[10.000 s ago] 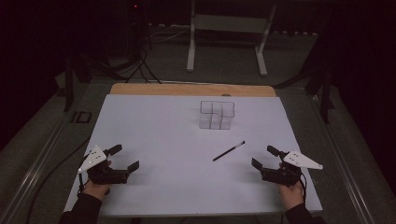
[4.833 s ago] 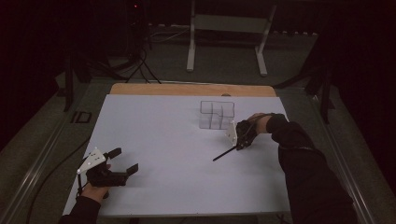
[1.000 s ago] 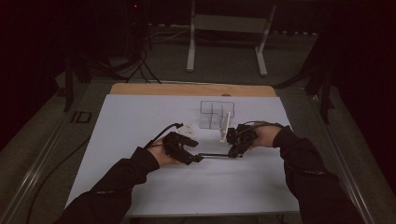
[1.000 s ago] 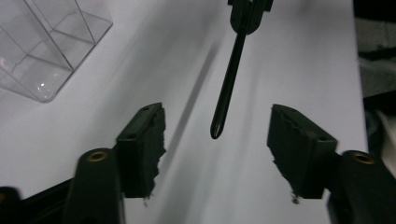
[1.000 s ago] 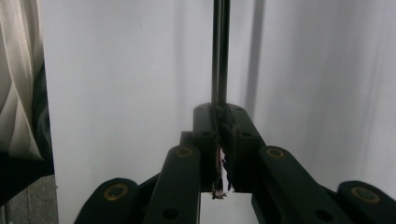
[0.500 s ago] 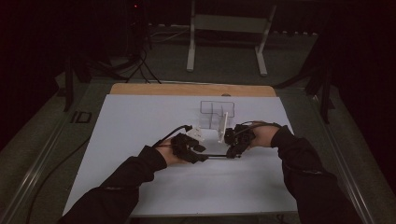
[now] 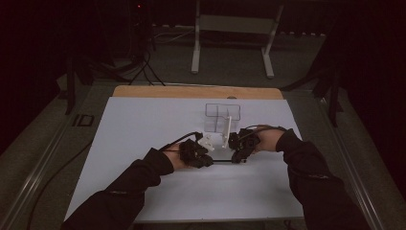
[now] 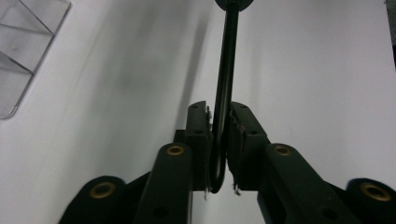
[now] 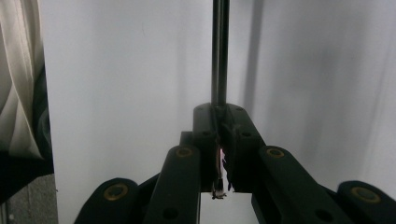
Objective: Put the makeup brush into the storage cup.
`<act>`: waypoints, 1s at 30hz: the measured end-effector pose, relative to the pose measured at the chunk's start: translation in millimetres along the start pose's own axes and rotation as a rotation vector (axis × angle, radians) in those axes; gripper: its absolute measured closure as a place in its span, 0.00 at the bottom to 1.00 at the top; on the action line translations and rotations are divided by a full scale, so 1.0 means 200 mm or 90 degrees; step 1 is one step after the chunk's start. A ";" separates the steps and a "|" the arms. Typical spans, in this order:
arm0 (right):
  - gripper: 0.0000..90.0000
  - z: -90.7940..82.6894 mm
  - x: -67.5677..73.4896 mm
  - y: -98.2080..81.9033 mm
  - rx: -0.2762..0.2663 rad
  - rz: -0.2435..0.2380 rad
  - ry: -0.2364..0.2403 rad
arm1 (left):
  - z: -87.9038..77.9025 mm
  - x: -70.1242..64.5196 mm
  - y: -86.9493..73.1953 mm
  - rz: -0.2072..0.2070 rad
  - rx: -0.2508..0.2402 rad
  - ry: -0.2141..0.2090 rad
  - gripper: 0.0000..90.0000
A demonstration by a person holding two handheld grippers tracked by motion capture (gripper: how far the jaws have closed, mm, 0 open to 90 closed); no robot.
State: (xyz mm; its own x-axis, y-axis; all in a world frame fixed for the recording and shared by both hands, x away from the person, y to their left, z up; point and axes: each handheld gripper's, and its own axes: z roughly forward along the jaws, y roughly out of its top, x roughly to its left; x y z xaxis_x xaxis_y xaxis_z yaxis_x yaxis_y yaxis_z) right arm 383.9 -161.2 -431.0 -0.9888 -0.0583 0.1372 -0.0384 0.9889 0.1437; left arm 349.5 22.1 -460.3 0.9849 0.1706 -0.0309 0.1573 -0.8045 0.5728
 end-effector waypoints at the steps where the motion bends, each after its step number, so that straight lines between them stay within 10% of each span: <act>1: 0.93 0.00 0.00 0.00 -0.002 -0.001 -0.002 | 0.00 0.00 0.00 0.003 0.001 -0.006 0.91; 16: 0.70 -0.03 0.03 -0.01 -0.037 -0.025 -0.045 | 0.00 -0.01 -0.03 0.027 -0.004 -0.015 0.95; 30: 0.40 -0.18 0.11 -0.11 -0.215 0.069 -0.144 | -0.12 -0.05 -0.14 -0.024 -0.036 0.041 0.95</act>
State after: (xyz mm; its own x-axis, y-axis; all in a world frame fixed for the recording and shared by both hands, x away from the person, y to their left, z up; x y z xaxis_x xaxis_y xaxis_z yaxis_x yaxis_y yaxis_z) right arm 367.6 -188.5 -396.5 -0.9927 0.1121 -0.0444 0.0794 0.8849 0.4590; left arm 333.5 57.5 -456.3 0.9715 0.2371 -0.0018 0.1874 -0.7634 0.6182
